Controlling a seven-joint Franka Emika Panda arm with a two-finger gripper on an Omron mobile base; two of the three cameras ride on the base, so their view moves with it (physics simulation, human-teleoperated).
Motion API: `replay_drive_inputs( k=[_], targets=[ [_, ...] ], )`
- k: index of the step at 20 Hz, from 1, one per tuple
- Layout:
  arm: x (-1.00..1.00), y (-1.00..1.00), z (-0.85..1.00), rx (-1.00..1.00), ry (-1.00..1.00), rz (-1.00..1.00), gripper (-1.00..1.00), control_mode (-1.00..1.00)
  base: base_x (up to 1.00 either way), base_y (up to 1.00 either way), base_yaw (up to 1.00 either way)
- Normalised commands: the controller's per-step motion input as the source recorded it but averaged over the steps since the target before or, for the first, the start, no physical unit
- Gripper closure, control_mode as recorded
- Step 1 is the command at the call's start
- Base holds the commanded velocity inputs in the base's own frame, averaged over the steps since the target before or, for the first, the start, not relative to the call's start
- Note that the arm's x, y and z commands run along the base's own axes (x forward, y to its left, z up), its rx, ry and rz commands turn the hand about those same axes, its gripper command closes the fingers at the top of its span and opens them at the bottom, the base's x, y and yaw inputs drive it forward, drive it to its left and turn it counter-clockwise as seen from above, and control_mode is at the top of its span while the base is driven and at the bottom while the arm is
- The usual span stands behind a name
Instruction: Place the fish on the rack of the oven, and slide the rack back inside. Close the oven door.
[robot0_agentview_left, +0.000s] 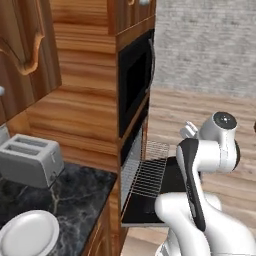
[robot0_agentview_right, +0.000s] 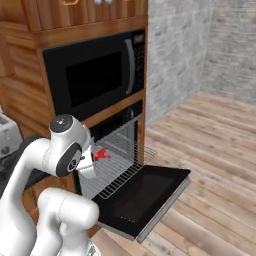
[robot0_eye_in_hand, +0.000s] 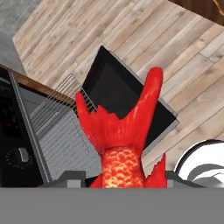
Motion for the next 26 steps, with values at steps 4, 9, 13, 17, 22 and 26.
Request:
replay_drive_inputs(
  k=[4,9,13,17,22,26],
  targets=[
    [0.0,0.0,0.0,0.0,0.0,0.0,1.0,1.0,0.0,0.27,-0.45],
    [0.0,0.0,0.0,0.0,0.0,0.0,1.0,1.0,0.03,0.6,-0.43],
    [0.0,0.0,0.0,0.0,0.0,0.0,1.0,1.0,0.06,0.57,-0.4],
    [0.0,0.0,0.0,0.0,0.0,0.0,1.0,1.0,0.0,0.11,-0.26],
    [0.04,0.0,0.0,0.0,0.0,0.0,1.0,-1.0,0.0,0.0,-0.07],
    [0.07,0.0,0.0,0.02,0.0,0.01,1.0,-1.0,0.0,0.0,0.0]
  ],
)
